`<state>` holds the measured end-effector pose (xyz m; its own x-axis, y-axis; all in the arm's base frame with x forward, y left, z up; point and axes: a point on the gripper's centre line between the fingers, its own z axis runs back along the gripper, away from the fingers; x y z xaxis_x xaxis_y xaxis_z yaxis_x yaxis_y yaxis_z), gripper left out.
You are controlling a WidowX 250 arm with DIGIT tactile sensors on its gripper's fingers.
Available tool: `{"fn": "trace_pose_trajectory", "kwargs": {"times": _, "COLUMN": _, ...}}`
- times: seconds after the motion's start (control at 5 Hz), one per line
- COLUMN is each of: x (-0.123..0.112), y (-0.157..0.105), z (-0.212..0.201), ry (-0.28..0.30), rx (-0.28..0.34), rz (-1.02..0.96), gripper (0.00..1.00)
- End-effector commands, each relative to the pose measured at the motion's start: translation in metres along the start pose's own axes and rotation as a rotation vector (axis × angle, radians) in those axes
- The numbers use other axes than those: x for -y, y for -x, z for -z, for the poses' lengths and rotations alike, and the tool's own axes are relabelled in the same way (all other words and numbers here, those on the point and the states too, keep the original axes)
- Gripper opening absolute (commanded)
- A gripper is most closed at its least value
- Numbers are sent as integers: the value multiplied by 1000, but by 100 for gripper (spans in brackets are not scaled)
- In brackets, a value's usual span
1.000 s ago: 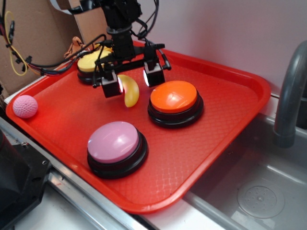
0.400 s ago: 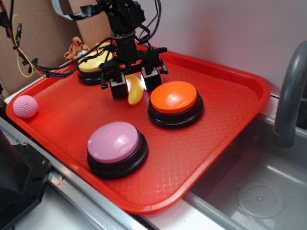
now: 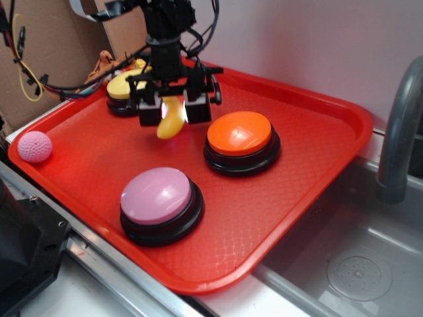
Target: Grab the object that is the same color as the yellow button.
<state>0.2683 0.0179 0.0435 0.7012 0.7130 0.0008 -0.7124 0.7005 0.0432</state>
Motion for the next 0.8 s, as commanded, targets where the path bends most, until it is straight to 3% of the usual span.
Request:
{"fn": "trace_pose_trajectory", "kwargs": {"times": 0.0, "x": -22, "y": -9, "z": -80, "ry": 91, "rx": 63, "rz": 337, "gripper": 0}}
{"fn": "trace_pose_trajectory", "kwargs": {"times": 0.2, "x": -34, "y": 0, "z": -92, "ry": 90, "rx": 84, "rz": 447, "gripper": 0}}
{"fn": "trace_pose_trajectory", "kwargs": {"times": 0.6, "x": -57, "y": 25, "z": -100, "ry": 102, "rx": 50, "rz": 743, "gripper": 0}}
